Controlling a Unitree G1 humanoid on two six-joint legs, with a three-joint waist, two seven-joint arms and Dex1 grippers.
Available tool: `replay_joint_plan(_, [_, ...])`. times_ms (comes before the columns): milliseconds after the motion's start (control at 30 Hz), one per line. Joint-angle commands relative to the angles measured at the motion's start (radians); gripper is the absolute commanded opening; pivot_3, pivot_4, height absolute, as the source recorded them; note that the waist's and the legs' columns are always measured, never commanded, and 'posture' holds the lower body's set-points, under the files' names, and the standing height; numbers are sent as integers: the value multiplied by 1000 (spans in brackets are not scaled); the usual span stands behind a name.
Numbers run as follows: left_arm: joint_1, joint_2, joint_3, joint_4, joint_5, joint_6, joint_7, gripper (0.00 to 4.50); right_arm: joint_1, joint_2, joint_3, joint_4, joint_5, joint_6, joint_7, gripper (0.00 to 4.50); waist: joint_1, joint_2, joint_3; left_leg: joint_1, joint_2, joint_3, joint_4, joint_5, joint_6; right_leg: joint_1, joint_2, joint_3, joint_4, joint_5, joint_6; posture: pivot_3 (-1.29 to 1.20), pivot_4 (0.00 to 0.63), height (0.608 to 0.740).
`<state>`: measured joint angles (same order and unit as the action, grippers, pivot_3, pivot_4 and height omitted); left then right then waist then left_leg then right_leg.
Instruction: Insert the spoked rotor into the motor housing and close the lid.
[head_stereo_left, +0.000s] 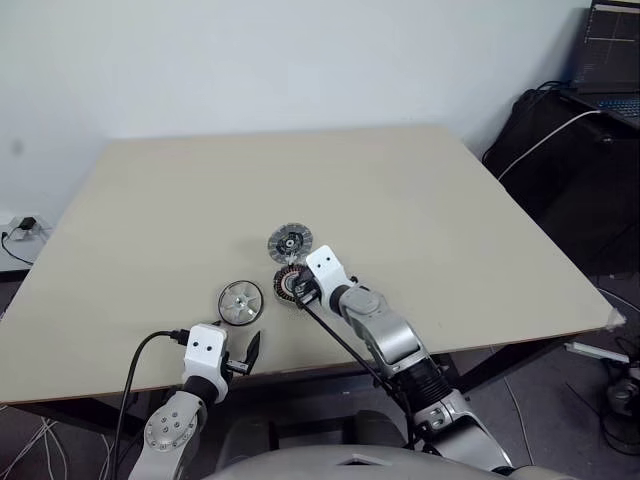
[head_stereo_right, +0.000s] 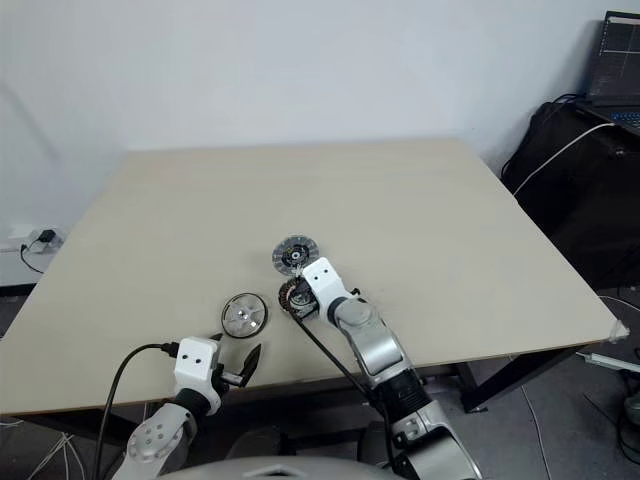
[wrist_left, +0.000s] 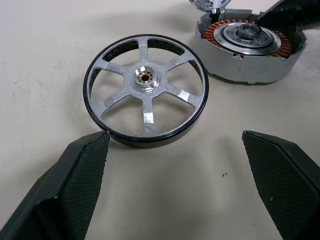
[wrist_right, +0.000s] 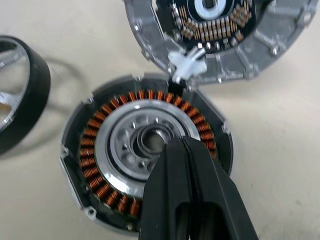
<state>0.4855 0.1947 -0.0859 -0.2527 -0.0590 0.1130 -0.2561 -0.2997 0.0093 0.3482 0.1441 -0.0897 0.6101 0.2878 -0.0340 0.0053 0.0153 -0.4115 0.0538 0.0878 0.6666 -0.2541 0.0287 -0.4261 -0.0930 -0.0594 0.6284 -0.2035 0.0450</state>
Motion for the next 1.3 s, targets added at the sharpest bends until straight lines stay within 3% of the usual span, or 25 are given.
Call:
replay_joint_plan(33, [-5, -5, -1, -23, -3, -18, 1, 4500, -16, 13, -3, -18, 15, -44, 10, 20, 0, 0, 0, 0, 0, 0, 0, 0, 0, 0, 0, 0, 0, 0, 0, 0, 0, 740])
replay_joint_plan(1300, [-3, -11, -8, -1, 2, -38, -2, 4500, -22, 26, -21, 57, 21, -80, 2, 20, -1, 0, 0, 0, 0, 0, 0, 0, 0, 0, 0, 0, 0, 0, 0, 0, 0, 740])
